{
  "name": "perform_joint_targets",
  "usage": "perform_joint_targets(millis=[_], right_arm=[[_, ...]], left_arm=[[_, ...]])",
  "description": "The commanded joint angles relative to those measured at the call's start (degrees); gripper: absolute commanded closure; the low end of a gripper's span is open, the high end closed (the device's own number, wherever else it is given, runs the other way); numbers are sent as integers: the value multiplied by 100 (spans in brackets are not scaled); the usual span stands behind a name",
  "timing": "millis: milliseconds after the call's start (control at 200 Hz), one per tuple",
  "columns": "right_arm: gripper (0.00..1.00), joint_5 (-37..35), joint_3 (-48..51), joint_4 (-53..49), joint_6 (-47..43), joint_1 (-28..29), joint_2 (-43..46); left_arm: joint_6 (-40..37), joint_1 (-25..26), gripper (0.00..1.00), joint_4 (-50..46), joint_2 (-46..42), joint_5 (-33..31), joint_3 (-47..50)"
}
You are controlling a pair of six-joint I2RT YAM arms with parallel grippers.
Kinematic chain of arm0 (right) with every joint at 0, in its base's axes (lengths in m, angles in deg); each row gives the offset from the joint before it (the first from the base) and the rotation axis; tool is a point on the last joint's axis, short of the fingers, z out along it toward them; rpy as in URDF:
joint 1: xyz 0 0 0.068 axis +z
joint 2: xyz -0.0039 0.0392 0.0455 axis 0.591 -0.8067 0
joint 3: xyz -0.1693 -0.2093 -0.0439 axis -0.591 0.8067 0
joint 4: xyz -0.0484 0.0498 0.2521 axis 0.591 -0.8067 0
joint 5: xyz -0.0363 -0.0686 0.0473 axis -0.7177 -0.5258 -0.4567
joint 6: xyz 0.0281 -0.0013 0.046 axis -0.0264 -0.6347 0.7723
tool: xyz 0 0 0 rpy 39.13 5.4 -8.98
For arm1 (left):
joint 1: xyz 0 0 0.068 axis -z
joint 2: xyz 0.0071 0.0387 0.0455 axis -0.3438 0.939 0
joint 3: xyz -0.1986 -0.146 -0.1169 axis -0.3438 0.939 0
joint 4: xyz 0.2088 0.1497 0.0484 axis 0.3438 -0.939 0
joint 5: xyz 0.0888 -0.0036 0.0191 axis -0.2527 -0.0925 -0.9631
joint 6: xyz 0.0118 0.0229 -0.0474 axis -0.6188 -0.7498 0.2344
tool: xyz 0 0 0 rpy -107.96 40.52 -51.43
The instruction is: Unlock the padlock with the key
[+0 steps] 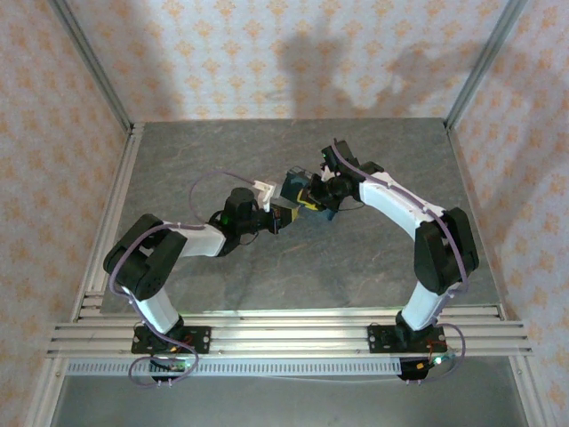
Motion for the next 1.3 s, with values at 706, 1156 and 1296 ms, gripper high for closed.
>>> perform_joint_targets(millis=[706,1156,1296], right_arm=[[100,212,119,219,188,-17,294],[100,119,-67,-328,-94,-15,196],[100,93,-27,-320,-94,-17,175]], left_arm=[[52,154,100,346,236,-319,-176],[-75,161,100,269,66,-672,-95],[24,161,100,460,53,-582,-86]])
